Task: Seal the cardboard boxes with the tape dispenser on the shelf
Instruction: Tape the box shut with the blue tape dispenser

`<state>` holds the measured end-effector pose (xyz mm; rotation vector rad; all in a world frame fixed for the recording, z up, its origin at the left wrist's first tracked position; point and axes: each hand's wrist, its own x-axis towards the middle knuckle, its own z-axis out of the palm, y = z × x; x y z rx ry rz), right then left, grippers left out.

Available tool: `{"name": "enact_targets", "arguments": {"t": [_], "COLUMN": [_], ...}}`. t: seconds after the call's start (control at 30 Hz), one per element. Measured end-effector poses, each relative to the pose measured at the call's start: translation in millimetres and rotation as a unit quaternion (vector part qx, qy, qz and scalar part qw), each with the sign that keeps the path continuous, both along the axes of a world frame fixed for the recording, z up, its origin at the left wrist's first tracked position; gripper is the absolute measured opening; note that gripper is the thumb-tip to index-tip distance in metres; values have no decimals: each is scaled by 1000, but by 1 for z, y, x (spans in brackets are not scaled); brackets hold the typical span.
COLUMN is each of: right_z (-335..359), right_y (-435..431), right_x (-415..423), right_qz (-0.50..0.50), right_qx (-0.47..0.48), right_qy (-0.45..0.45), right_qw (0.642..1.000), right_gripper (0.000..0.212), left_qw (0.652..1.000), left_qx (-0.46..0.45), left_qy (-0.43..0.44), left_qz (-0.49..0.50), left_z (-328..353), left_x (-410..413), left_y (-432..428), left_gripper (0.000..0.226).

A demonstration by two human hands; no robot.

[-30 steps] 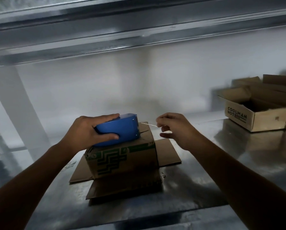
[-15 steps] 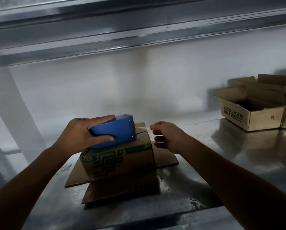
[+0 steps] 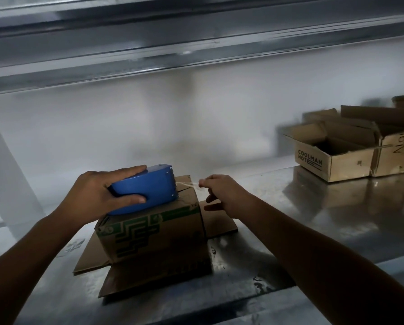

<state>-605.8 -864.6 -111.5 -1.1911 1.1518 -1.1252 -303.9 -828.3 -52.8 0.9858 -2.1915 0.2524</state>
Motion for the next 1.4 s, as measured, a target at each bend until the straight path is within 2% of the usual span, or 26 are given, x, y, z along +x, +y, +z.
{"name": "enact_targets", "arguments": {"t": [0.23, 0.4, 0.53, 0.63, 0.7, 0.77, 0.9, 0.93, 1.0, 1.07, 1.1, 1.17, 1.2, 1.27, 1.4], "right_z": [-3, -13, -17, -22, -26, -29, -28, -24, -10, 5, 10, 12, 9, 4, 8], "right_y": [4, 4, 2, -2, -7, -13, -17, -15, -6, 7, 14, 27, 32, 34, 29], "right_x": [5, 12, 11, 10, 9, 5, -8, -9, -5, 4, 8, 15, 19, 22, 16], "right_qz": [15, 21, 25, 16, -21, -32, -40, -56, -74, -37, 3, 95, 131, 152, 143], "right_qx": [23, -4, 16, -16, -96, -173, -235, -257, -293, -318, -332, -355, -355, -341, -310], "right_qy": [-4, 2, 18, 81, 194, 296, 402, 399, 303, 209, 216, 297, 337, 381, 482], "right_qw": [1000, 1000, 999, 996, 976, 939, 884, 878, 904, 924, 918, 882, 862, 846, 807], "right_gripper": [13, 24, 45, 48, 47, 48, 55, 49, 34, 37, 42, 50, 48, 44, 86], "left_qw": [1000, 1000, 1000, 1000, 1000, 999, 999, 999, 999, 999, 999, 999, 999, 999, 996], "left_qx": [-8, -6, 3, 18, 26, 30, 44, 47, 49, 50, 50, 41, 32, 18, 27], "left_qy": [-10, -10, -4, 10, 17, 20, 25, 22, 16, 8, 4, -10, -19, -43, -77], "left_qz": [3, 9, 10, 3, 1, -4, -6, -5, -3, 1, 5, 15, 18, 23, 36], "left_z": [0, -2, -3, -3, -2, -1, 1, 1, 1, 2, 3, 5, 5, 6, 18], "left_x": [-1, -2, 0, 0, 0, 0, 0, 0, 0, 0, -1, -1, -1, 1, 3], "left_y": [0, -1, -3, -4, -4, -3, -2, -2, -1, -1, 0, 2, 2, 2, -7], "left_gripper": [72, 71, 68, 66, 65, 62, 63, 64, 67, 68, 68, 69, 70, 69, 66]}}
